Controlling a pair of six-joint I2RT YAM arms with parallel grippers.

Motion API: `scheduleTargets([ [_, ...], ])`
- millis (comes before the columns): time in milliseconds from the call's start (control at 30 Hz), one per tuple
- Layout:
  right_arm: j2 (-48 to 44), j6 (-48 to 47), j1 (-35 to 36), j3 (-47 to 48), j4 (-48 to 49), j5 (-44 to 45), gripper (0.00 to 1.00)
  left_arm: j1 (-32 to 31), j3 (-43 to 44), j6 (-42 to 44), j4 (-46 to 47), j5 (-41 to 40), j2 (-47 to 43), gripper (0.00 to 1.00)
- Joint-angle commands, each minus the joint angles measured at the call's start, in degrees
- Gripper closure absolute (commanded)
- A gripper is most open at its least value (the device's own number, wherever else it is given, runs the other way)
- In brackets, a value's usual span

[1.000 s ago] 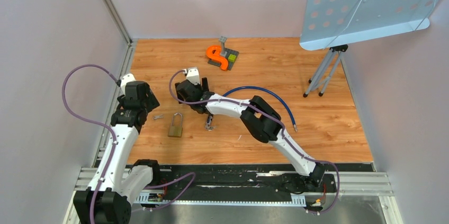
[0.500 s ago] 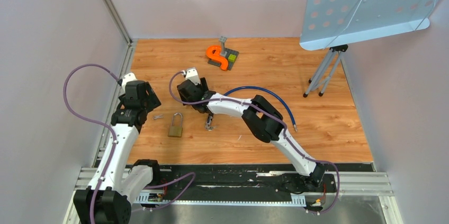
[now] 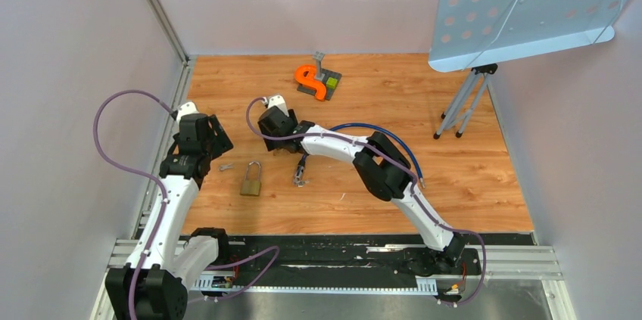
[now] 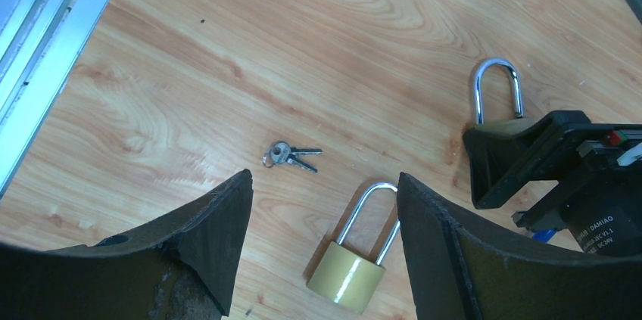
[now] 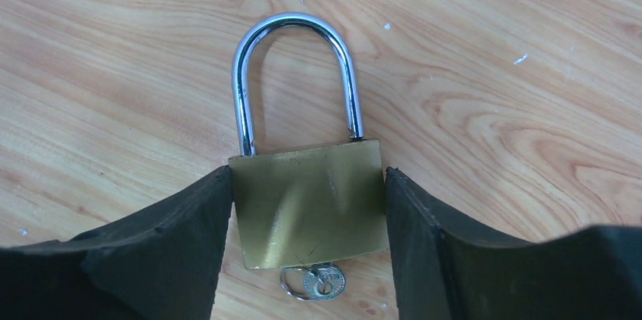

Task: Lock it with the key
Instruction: Pick up the lock from the center of the board.

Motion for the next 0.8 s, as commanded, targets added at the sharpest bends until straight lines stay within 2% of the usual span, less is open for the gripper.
scheduleTargets([
  [0, -2.46, 1.23, -1.70, 0.06, -7.50, -3.85, 0.29, 0.37, 0.18, 0.73, 2.79, 1.69, -0.58, 0.23],
  [100, -2.57, -0.16, -2.07, 0.67, -8.30, -4.44, 0.24, 0.39, -0.24, 0.62, 3.49, 2.23, -0.77, 0.23],
  [333, -0.19, -2.26, -2.44, 2.05, -13.30, -9.59, 0.50, 0.31, -0.38, 1.48, 2.31, -3.05, -2.41, 0.18],
  [467, -1.60, -0.94, -2.94, 2.60, -13.30, -9.29, 0.55, 0.39, -1.82, 0.72, 4.08, -1.80, -4.77, 0.16],
  [567, -3.87, 2.92, -4.44, 4.61, -12.95, -11.39, 0.55, 0.36, -2.90, 1.73, 6.40, 3.55, -6.10, 0.14],
  [633, -6.44, 6.98, -6.20, 4.40, -11.64, -15.94, 0.54, 0.33, -3.93, 2.69, 8.93, 8.40, -6.80, 0.14],
  [767, -13.59, 16.34, -10.22, -1.73, -4.29, -25.28, 0.54, 0.36, -5.87, 3.06, 13.88, 15.57, -7.27, 0.14],
])
